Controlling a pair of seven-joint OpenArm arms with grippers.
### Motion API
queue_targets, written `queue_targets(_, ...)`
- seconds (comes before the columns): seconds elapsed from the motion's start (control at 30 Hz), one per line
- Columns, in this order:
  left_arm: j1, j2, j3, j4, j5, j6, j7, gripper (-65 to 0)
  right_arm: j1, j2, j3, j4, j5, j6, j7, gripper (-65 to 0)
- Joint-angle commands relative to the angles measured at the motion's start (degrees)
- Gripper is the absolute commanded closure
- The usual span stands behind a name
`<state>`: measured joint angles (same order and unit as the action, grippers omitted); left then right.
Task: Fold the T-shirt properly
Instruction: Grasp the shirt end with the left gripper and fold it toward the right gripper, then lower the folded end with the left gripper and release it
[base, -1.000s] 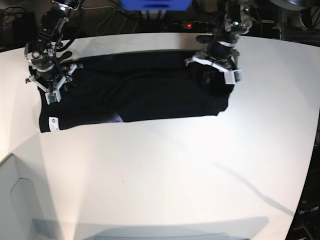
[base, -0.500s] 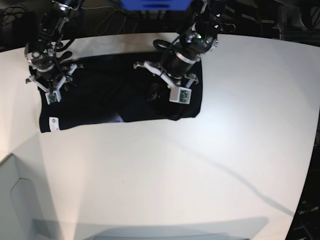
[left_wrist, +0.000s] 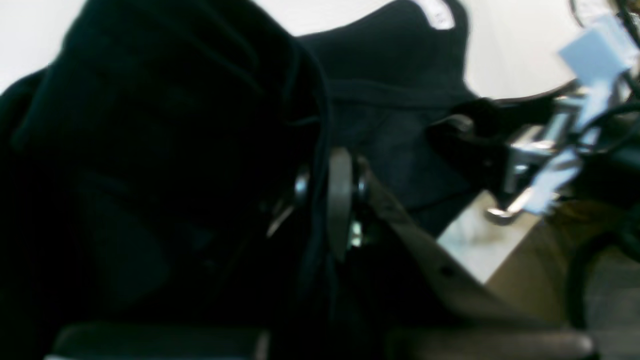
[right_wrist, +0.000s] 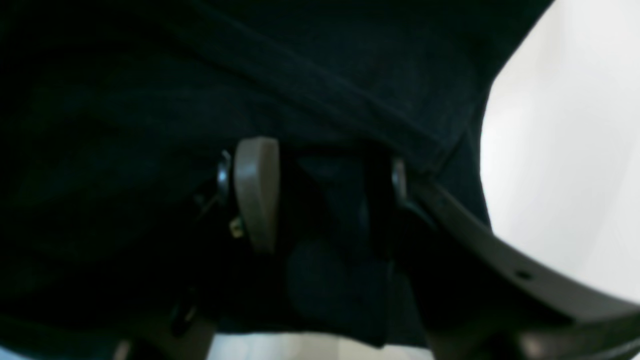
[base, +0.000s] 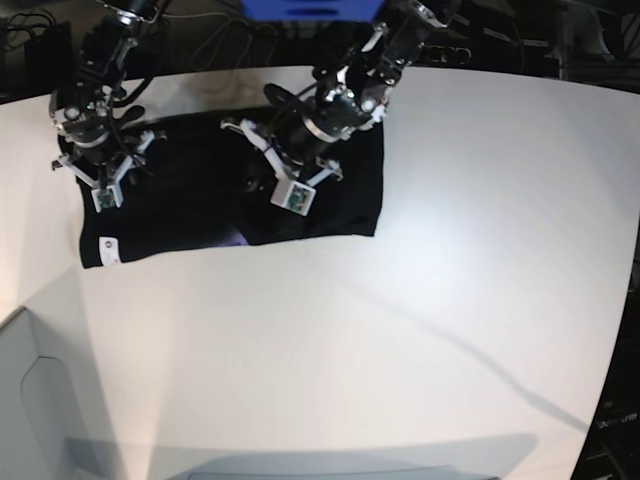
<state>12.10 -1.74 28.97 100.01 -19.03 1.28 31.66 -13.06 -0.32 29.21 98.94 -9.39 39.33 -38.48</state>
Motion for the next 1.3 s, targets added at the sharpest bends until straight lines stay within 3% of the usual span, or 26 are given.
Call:
queue_targets(0.0, -1.06, 0.73, 0.17, 0.52, -0.53, -0.53, -1.11, 0.0, 0.27, 0.27, 0.02, 0.45, -0.24, 0.67, -0.51, -28.4)
queue_targets(0.13, -2.38, 1.43, 0.26, -0.45, -0.53, -0.53, -1.02, -2.9, 0.27, 0.27, 0.02, 0.45, -0.24, 0.67, -0.51, -28.4)
queue_targets(0.33, -2.30, 1.52, 0.35, 0.70, -0.62, -0.53, -1.46, -30.2, 0.27, 0.27, 0.02, 0.45, -0.24, 0.67, -0.51, -28.4)
queue_targets(0.4, -2.38, 1.08, 1.75, 1.75, -0.62, -0.62, -1.46, -33.7, 0.27, 0.27, 0.02, 0.45, -0.24, 0.67, -0.51, -28.4)
queue_targets(0.6, -1.50, -0.50, 2.02, 7.11, -0.53, -0.53, -1.37, -33.9, 0.36, 0.27, 0.02, 0.45, -0.24, 0.67, -0.51, -28.4)
queue_targets(0.73, 0.25, -3.23, -3.08, 9.22, -0.53, -0.53, -1.29, -33.9, 0.44, 0.27, 0.02, 0.45, -0.24, 0.67, -0.51, -28.4)
queue_targets(0.83, 2.19, -3.23, -8.18, 9.22, -0.53, -0.53, -1.11, -33.8, 1.15, 0.27, 0.02, 0.45, -0.24, 0.67, -0.95, -28.4)
queue_targets(0.97, 2.63, -4.20, -9.85, 7.29, -0.45, -0.53, -1.02, -33.8, 1.15, 0.19, 0.02, 0.54, -0.24, 0.67, -0.95, -28.4)
queue_targets(1.07, 0.69, -2.97, -9.85, 3.07, -0.53, -0.53, -1.11, -33.8, 1.24, 0.10, 0.02, 0.54, -0.24, 0.67, -0.95, -28.4)
queue_targets(1.27, -9.06, 3.28, -3.78, -10.82, -0.53, -0.53, -1.55, -33.8, 1.24, 0.10, 0.02, 0.54, -0.24, 0.67, -0.60, -28.4)
